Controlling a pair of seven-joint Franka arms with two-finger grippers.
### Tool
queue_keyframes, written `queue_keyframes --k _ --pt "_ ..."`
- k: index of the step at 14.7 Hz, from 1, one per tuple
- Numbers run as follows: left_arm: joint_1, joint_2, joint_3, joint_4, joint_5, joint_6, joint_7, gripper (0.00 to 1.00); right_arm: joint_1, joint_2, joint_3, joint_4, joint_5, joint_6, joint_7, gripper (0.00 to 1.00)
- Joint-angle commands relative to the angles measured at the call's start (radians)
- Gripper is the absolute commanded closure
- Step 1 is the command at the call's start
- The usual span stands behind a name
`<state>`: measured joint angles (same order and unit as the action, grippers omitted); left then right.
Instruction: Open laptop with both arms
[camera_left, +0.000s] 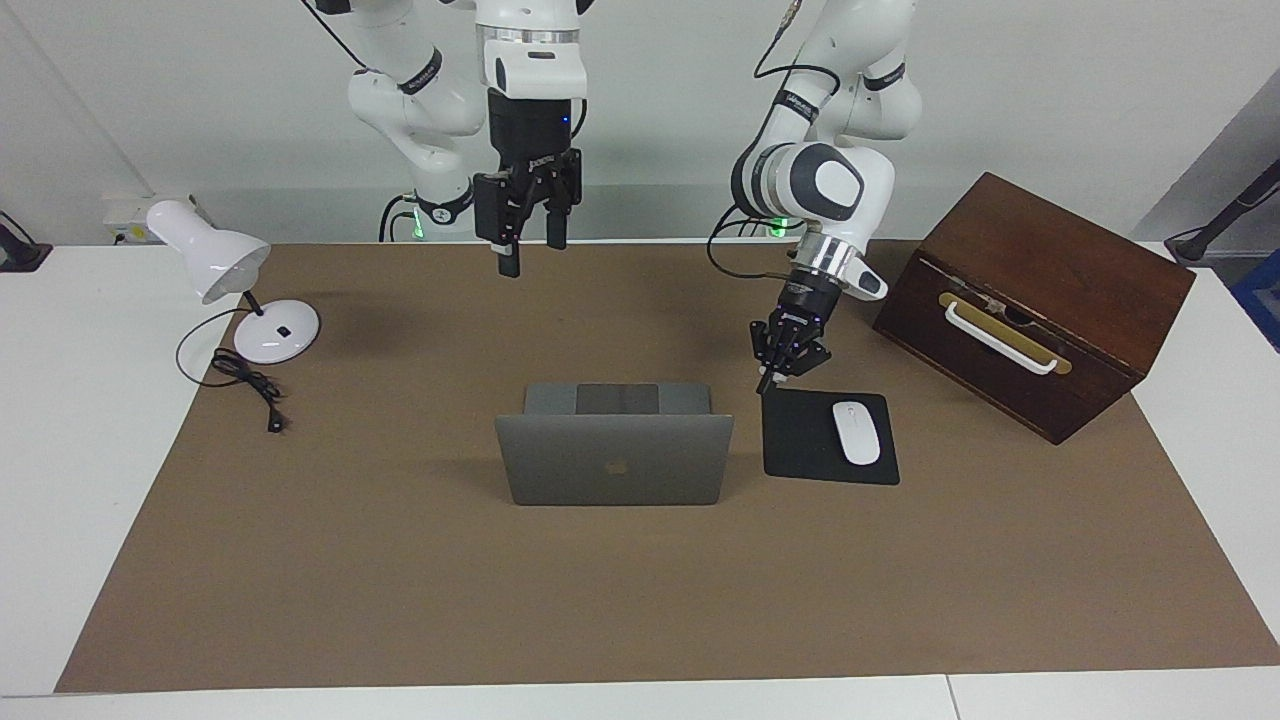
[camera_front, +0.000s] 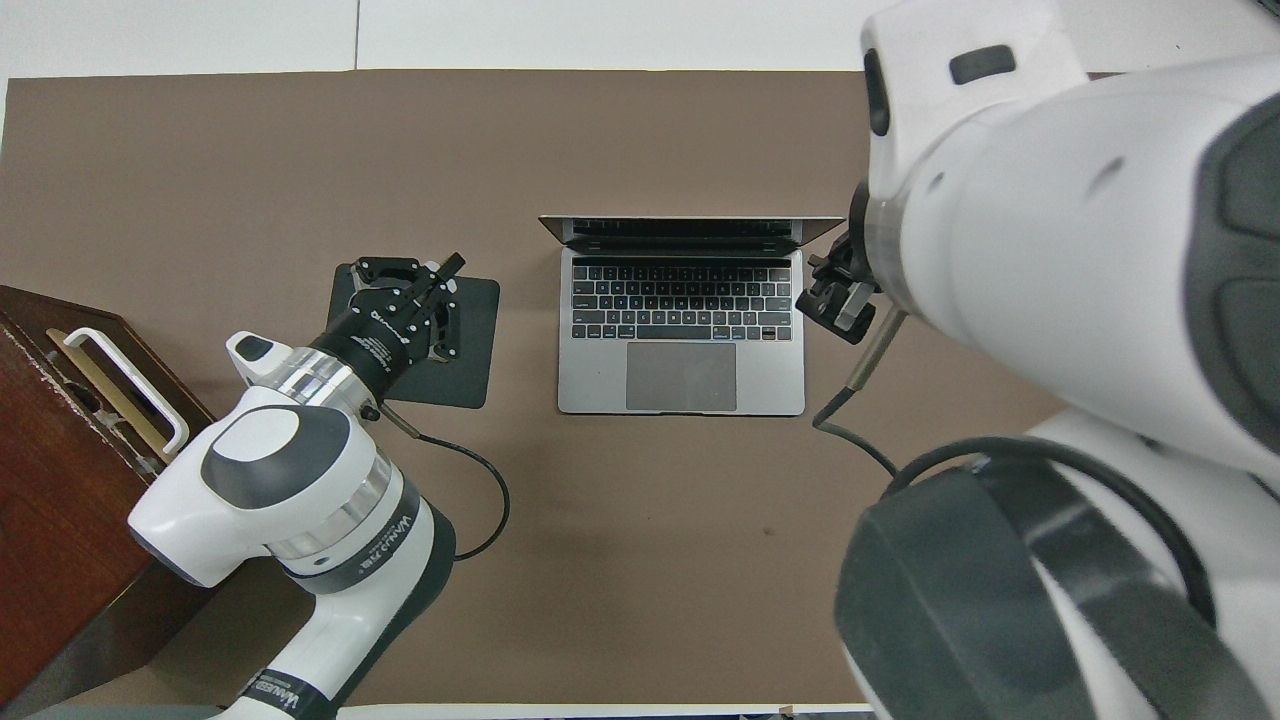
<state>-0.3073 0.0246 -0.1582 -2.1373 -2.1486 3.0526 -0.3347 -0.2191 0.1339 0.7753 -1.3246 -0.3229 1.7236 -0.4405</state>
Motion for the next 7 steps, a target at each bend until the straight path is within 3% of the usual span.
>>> queue_keyframes --k 1,4,7 --pt "0.062 0.015 -0.003 0.046 0.148 -0.032 0.002 1.0 -0.003 -0.063 -0.082 0.001 0.126 -0.027 -0.001 0.1" --pt "0.155 0.049 -0.004 0.114 0.269 -0.04 0.003 1.0 0.007 -0.105 -0.192 -0.002 0.234 -0.044 0.014 0.1" --pt "0.234 0.066 -0.003 0.143 0.47 -0.083 0.002 1.0 0.021 -0.122 -0.27 -0.002 0.297 -0.088 0.118 0.1"
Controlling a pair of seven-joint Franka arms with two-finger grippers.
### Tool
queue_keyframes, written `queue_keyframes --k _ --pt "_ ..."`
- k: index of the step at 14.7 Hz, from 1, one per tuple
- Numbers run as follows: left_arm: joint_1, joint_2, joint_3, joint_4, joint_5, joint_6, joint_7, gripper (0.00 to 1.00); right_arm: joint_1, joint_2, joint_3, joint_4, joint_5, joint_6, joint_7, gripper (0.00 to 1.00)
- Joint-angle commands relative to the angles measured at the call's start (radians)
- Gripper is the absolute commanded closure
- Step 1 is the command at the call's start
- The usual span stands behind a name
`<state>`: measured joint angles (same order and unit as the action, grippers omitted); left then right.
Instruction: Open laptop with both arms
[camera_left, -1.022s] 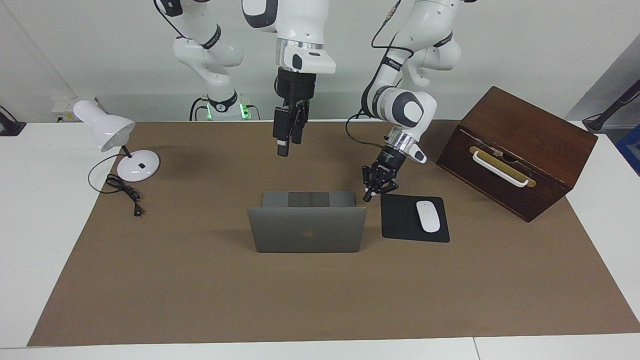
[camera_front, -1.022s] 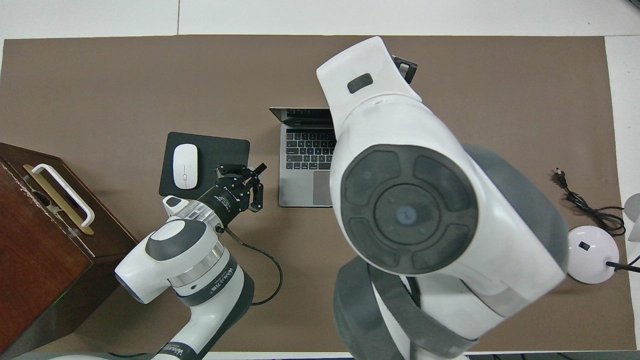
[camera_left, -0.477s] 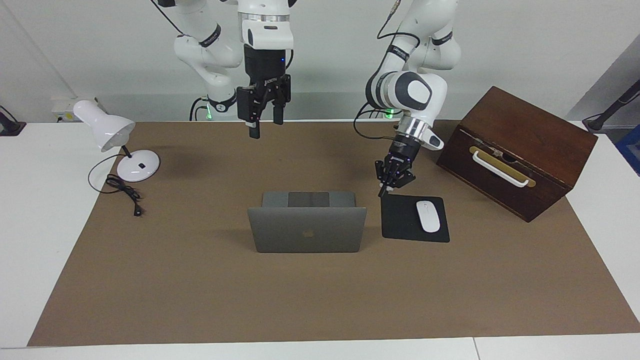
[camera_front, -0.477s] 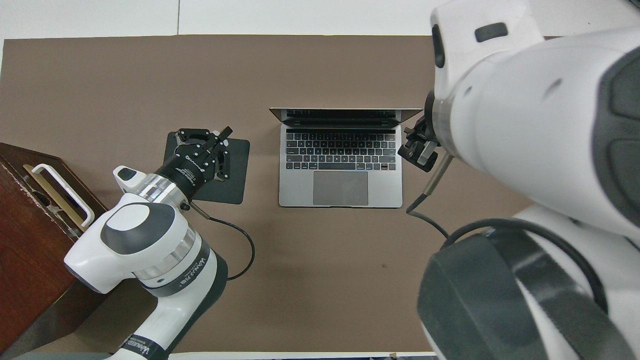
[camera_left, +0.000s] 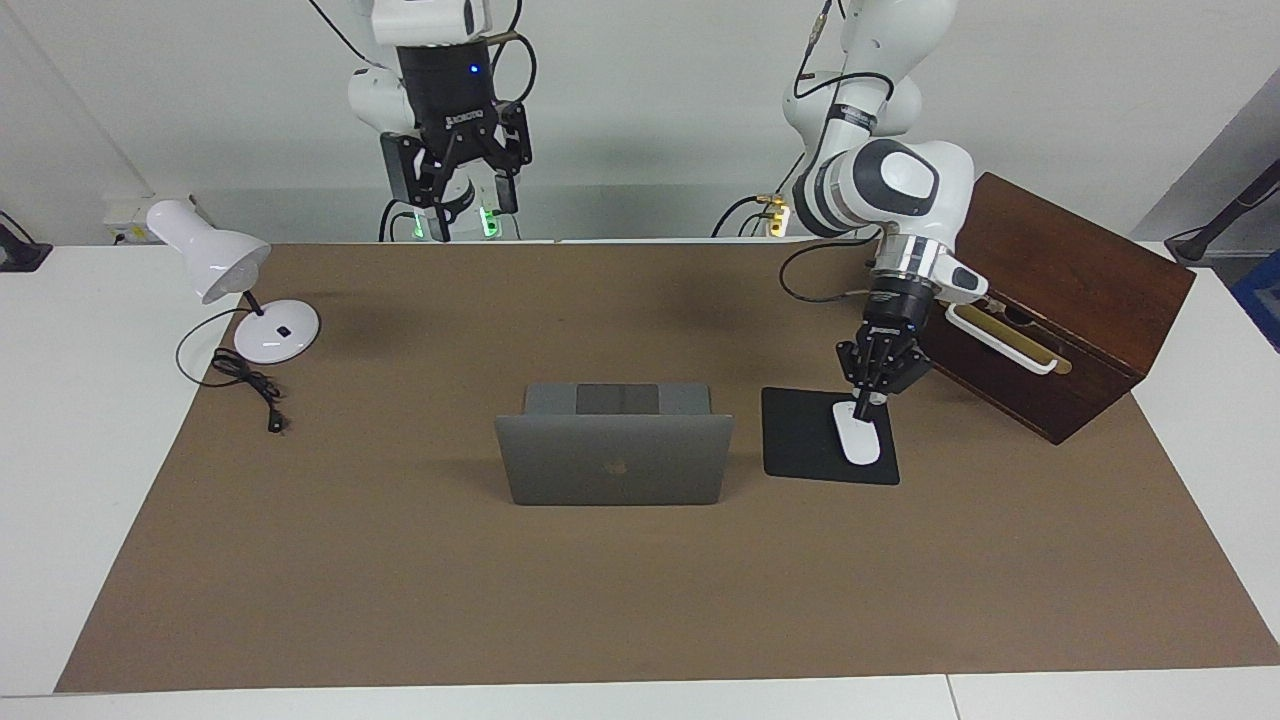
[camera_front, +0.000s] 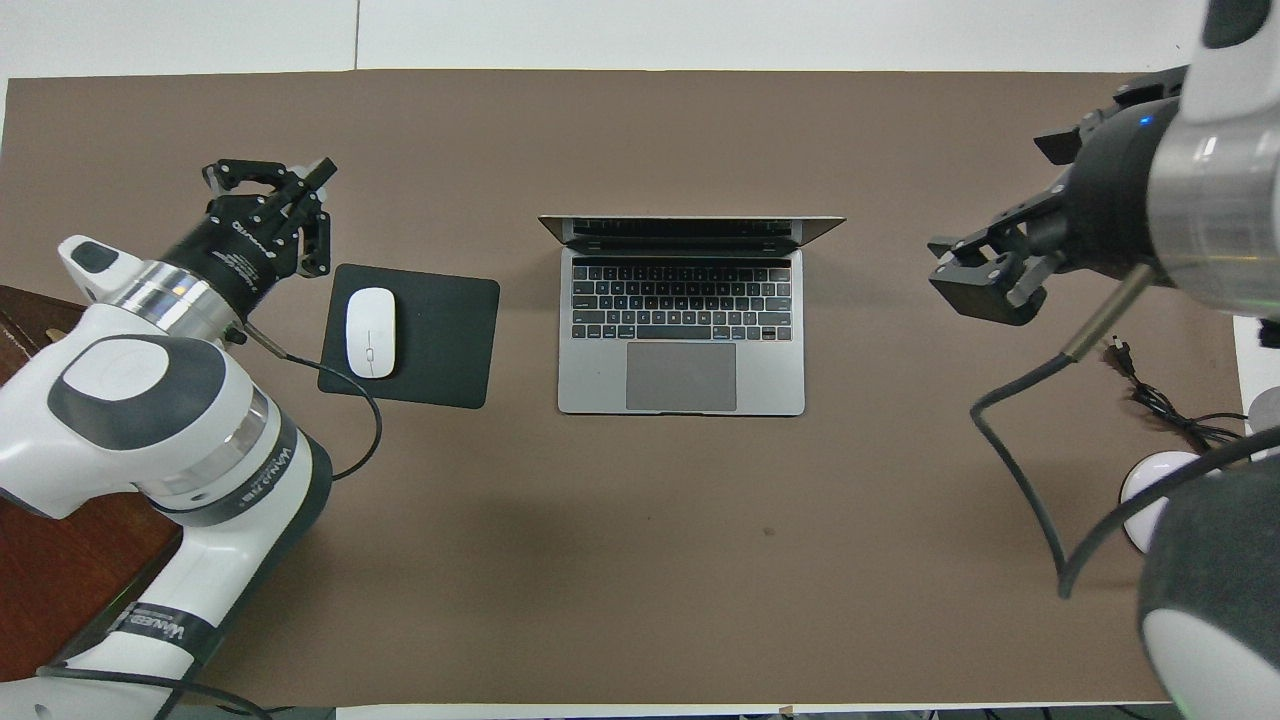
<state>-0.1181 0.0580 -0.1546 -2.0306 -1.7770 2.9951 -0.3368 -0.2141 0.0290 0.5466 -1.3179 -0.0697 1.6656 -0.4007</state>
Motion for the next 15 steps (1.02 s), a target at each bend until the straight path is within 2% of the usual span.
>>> queue_keyframes --k 1,2,4,7,10,12,15 --pt "0.048 0.045 -0.005 0.042 0.193 -0.025 0.004 1.0 0.039 -0.024 -0.077 -0.011 0.047 -0.047 0.13 0.1" --pt "0.066 0.049 0.001 0.064 0.28 -0.027 -0.005 1.0 0.059 -0.029 -0.112 -0.011 0.051 -0.053 0.182 0.1" --pt "0.097 0.069 0.004 0.084 0.356 -0.048 0.001 1.0 0.087 -0.037 -0.167 -0.012 0.053 -0.085 0.261 0.09" --pt "0.152 0.066 0.041 0.082 0.67 -0.19 -0.004 1.0 0.146 -0.053 -0.287 -0.023 0.059 -0.122 0.325 0.09" --pt "0.198 0.066 0.078 0.099 1.004 -0.345 -0.004 1.0 0.188 -0.08 -0.391 -0.084 0.085 -0.126 0.344 0.09" --pt "0.204 0.06 0.104 0.124 1.21 -0.489 -0.004 1.0 0.205 -0.101 -0.434 -0.133 0.087 -0.129 0.371 0.09" --pt "0.202 0.052 0.147 0.234 1.466 -0.787 -0.01 1.0 0.208 -0.113 -0.471 -0.178 0.087 -0.133 0.379 0.09"
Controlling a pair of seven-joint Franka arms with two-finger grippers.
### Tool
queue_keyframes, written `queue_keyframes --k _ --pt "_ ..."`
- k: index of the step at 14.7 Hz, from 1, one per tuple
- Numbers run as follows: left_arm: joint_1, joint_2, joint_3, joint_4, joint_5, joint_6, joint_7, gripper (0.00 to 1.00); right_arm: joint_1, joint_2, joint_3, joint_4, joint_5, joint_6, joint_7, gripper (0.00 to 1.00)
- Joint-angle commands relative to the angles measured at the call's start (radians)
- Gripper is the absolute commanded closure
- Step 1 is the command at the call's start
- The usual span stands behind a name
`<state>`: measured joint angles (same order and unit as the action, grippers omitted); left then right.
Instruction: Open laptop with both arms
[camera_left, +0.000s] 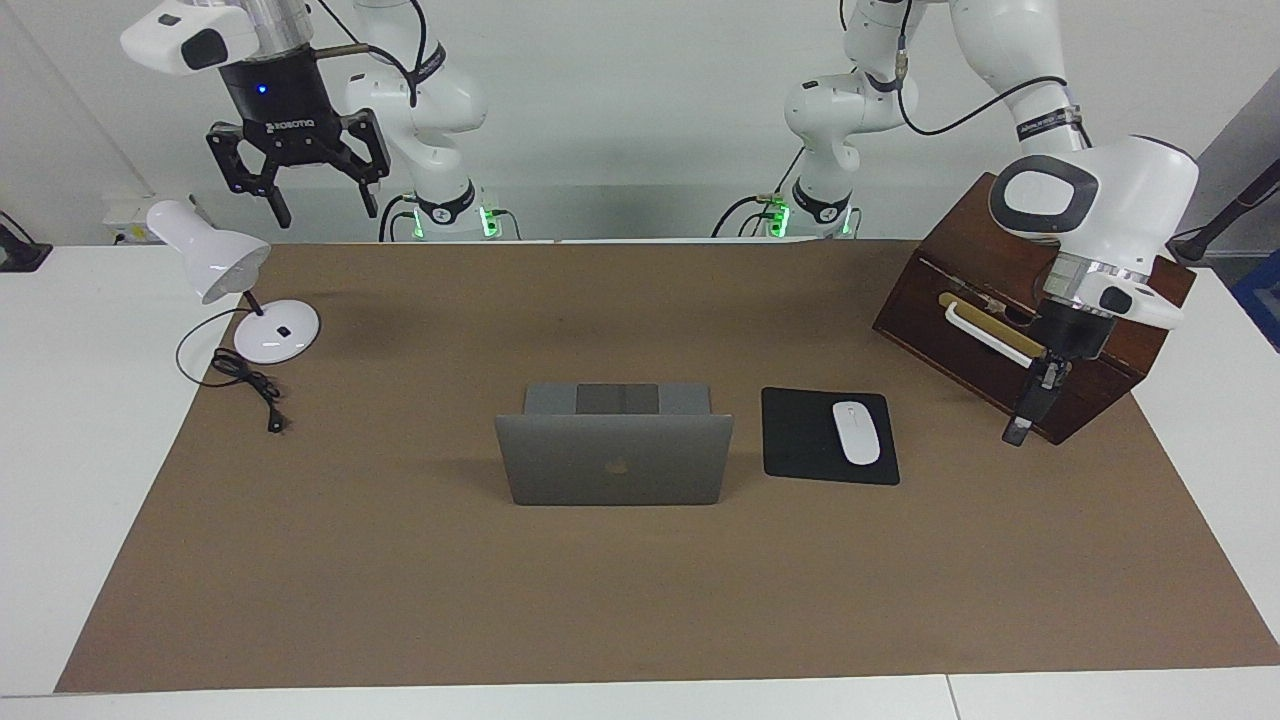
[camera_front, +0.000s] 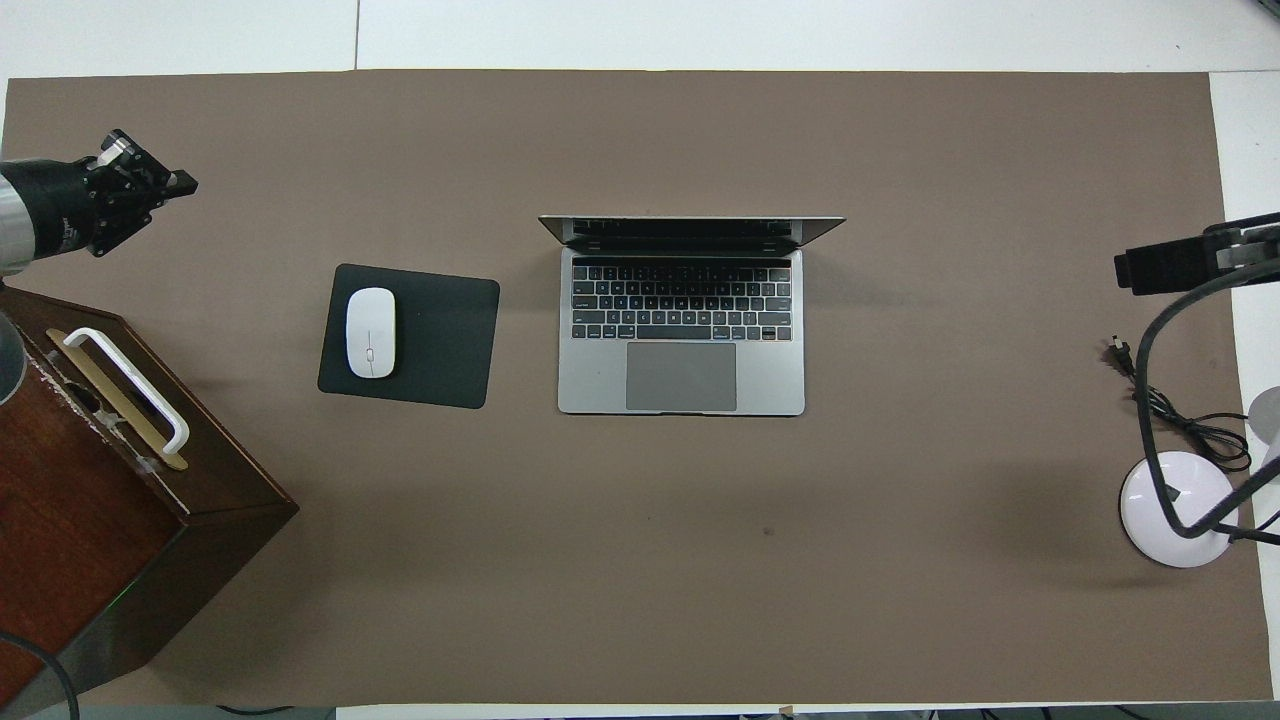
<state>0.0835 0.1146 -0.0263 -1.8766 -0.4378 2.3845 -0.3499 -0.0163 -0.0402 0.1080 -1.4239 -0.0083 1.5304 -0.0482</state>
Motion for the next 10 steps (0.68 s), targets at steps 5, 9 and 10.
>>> queue_keyframes --k 5,9,10 --pt "-0.001 -0.108 0.025 0.113 0.321 -0.511 0.017 1.0 0.016 -0.044 -0.079 -0.147 0.024 0.014 0.03 0.09" --pt "0.002 -0.191 0.025 0.105 0.37 -0.766 0.032 1.0 0.018 -0.044 -0.087 -0.181 0.024 0.023 0.079 0.09" --pt "0.012 -0.207 0.028 0.085 0.389 -0.8 0.034 1.0 0.027 -0.044 -0.087 -0.182 0.024 0.024 0.085 0.08"
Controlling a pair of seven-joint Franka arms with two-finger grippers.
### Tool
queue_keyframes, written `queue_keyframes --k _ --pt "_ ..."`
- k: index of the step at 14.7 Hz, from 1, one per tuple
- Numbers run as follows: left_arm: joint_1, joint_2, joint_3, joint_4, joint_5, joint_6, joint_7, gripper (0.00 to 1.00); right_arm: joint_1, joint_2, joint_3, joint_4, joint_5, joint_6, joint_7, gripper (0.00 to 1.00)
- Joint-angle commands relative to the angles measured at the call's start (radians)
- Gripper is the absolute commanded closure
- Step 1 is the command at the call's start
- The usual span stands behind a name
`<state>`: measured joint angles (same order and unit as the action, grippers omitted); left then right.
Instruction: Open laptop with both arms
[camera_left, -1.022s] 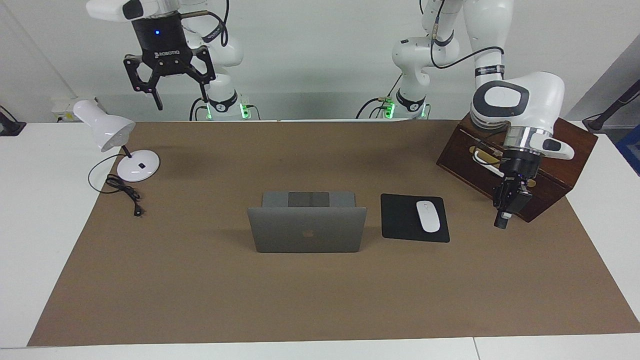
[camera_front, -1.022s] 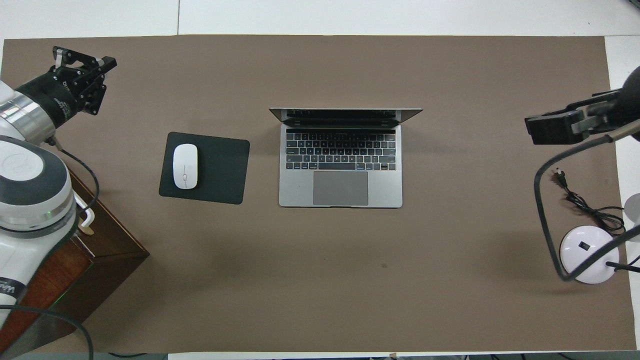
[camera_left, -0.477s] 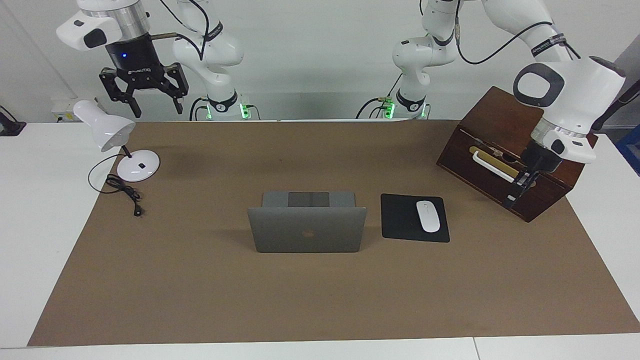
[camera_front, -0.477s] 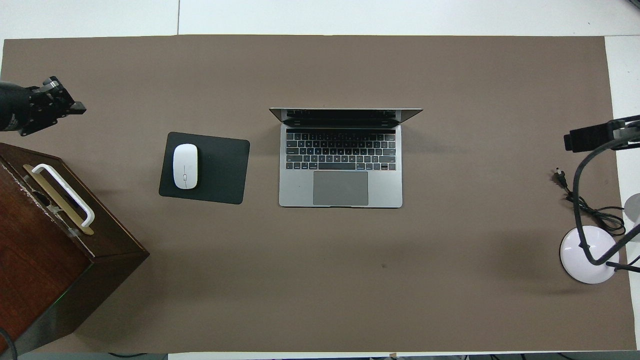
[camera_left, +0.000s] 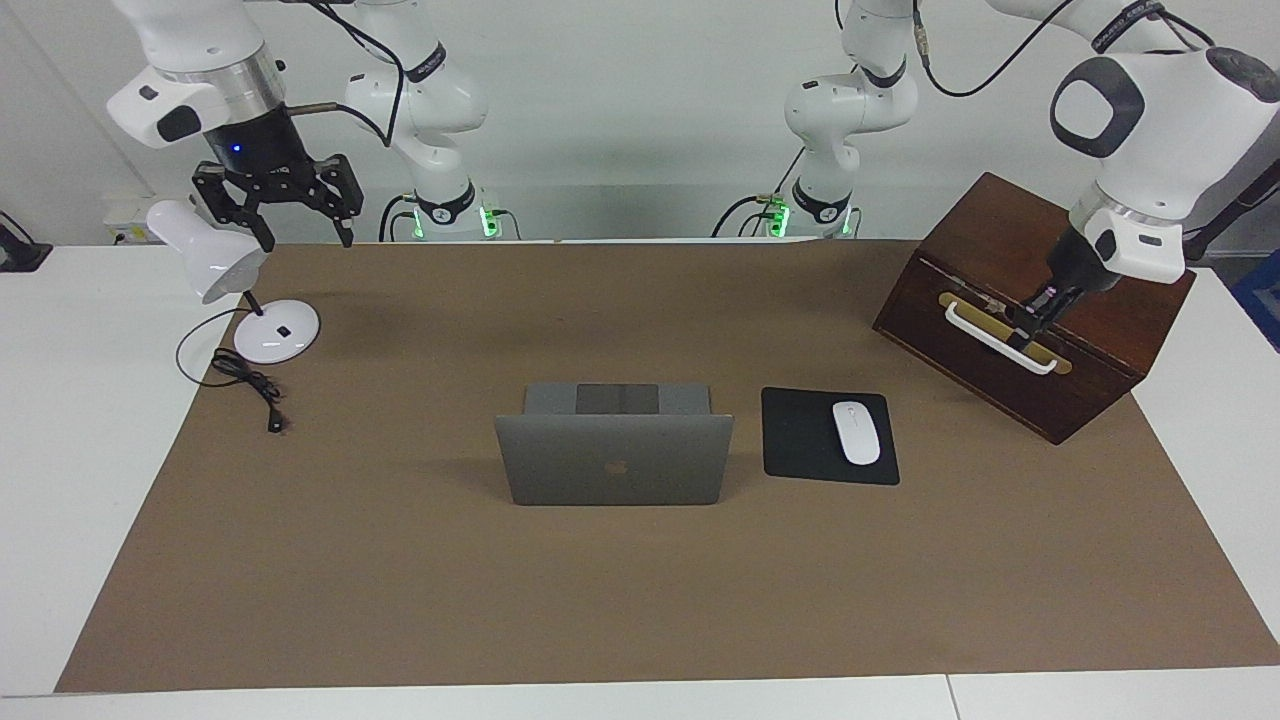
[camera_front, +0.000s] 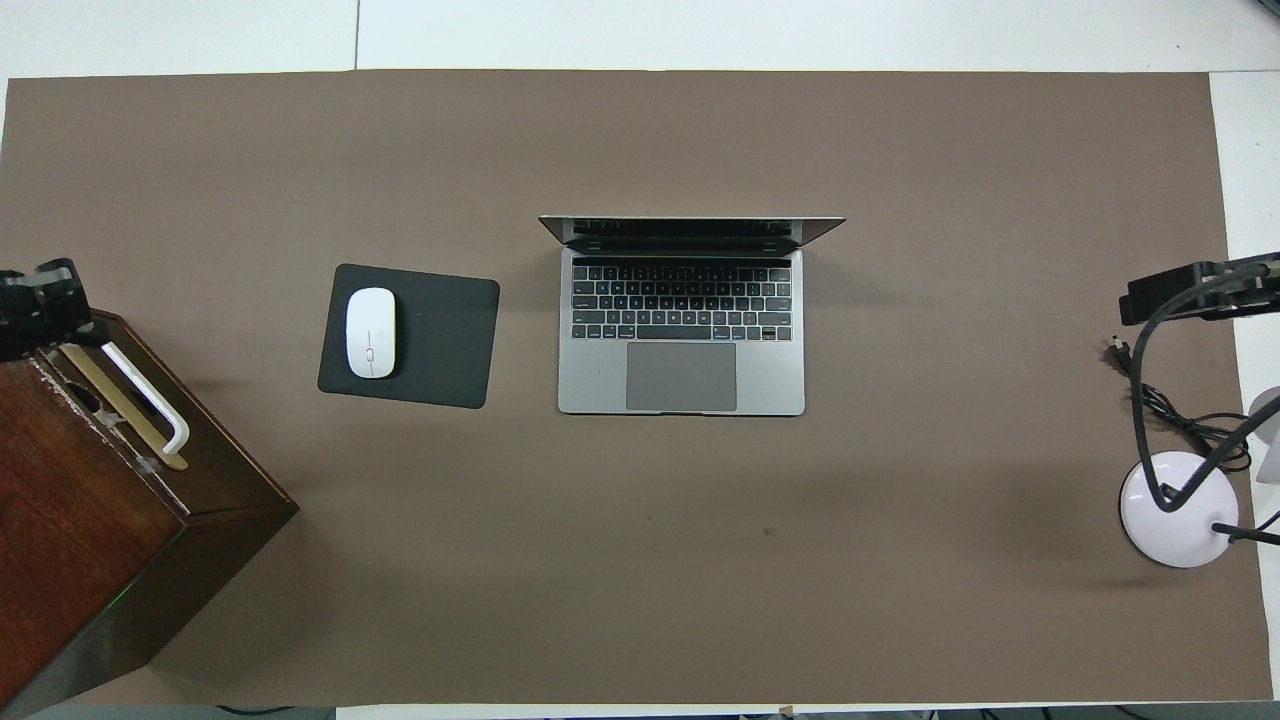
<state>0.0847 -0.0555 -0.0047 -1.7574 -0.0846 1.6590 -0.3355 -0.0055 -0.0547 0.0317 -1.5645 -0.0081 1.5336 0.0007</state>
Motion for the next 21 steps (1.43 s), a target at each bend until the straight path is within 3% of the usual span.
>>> queue_keyframes --k 1,2,4,5,6,12,19,21 --pt "0.012 -0.061 0.006 -0.078 0.043 -0.084 0.026 1.0 0.022 -0.03 -0.012 -0.042 0.023 0.02 0.041 0.08" --pt "0.012 -0.081 0.006 -0.109 0.045 -0.088 0.026 1.0 0.021 -0.031 -0.012 -0.042 0.023 0.02 0.039 0.04" --pt "0.012 -0.086 0.003 -0.12 0.049 -0.085 0.026 0.73 0.021 -0.031 -0.012 -0.042 0.022 0.02 0.029 0.0" --pt "0.012 -0.084 0.0 -0.113 0.054 -0.078 0.026 0.15 0.021 -0.031 -0.012 -0.042 0.022 0.02 0.032 0.0" --pt "0.012 -0.083 -0.003 -0.11 0.055 -0.071 0.027 0.0 0.021 -0.031 -0.012 -0.043 0.022 0.02 0.033 0.0" --pt "-0.061 -0.072 0.002 -0.109 0.04 0.074 0.01 0.0 0.022 -0.048 -0.013 -0.068 0.022 0.02 0.038 0.0" --pt "-0.131 -0.087 0.017 -0.136 0.042 -0.013 0.163 0.0 0.022 -0.048 -0.013 -0.069 0.022 0.033 0.039 0.0" --pt "-0.157 -0.086 0.083 -0.122 0.042 0.002 0.219 0.0 0.022 -0.048 -0.012 -0.069 0.022 0.033 0.041 0.0"
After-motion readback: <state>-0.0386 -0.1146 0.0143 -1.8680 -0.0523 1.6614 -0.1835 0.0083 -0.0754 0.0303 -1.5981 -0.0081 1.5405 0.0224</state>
